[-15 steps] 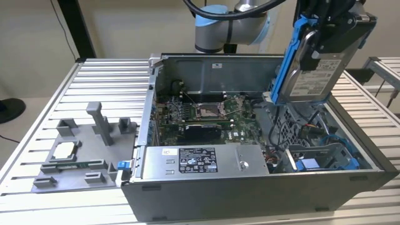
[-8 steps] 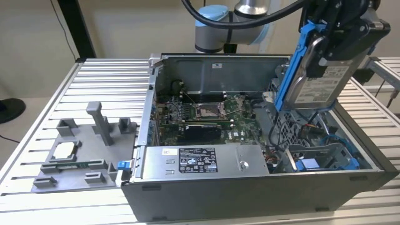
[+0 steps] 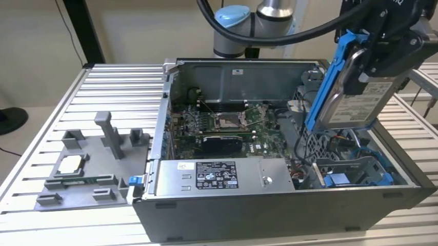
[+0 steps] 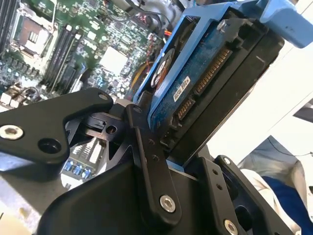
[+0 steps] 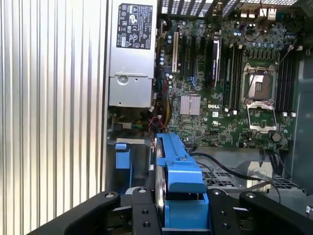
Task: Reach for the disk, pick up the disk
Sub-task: 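Pick up the disk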
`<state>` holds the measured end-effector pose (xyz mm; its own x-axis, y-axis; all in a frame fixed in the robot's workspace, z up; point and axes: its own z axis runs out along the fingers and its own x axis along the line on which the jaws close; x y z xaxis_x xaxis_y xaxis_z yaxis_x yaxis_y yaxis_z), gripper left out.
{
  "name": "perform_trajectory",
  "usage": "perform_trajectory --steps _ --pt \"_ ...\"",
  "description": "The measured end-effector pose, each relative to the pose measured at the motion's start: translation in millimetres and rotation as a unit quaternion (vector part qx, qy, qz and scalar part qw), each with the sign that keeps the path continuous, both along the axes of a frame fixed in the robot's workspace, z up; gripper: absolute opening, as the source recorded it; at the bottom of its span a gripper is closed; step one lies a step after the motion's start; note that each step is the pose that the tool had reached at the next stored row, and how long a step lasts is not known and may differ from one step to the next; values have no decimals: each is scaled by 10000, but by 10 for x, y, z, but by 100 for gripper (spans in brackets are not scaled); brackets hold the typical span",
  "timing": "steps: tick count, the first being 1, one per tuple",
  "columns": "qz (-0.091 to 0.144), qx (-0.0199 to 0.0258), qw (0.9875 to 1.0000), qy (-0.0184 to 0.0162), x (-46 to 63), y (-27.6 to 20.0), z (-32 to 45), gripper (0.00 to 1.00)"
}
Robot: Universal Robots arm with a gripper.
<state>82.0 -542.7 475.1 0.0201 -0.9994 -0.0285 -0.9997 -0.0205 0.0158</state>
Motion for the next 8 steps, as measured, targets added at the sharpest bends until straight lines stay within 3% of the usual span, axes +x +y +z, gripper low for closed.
perform_trajectory --steps 8 --pt "-3 0 10000 12 13 -216 -8 0"
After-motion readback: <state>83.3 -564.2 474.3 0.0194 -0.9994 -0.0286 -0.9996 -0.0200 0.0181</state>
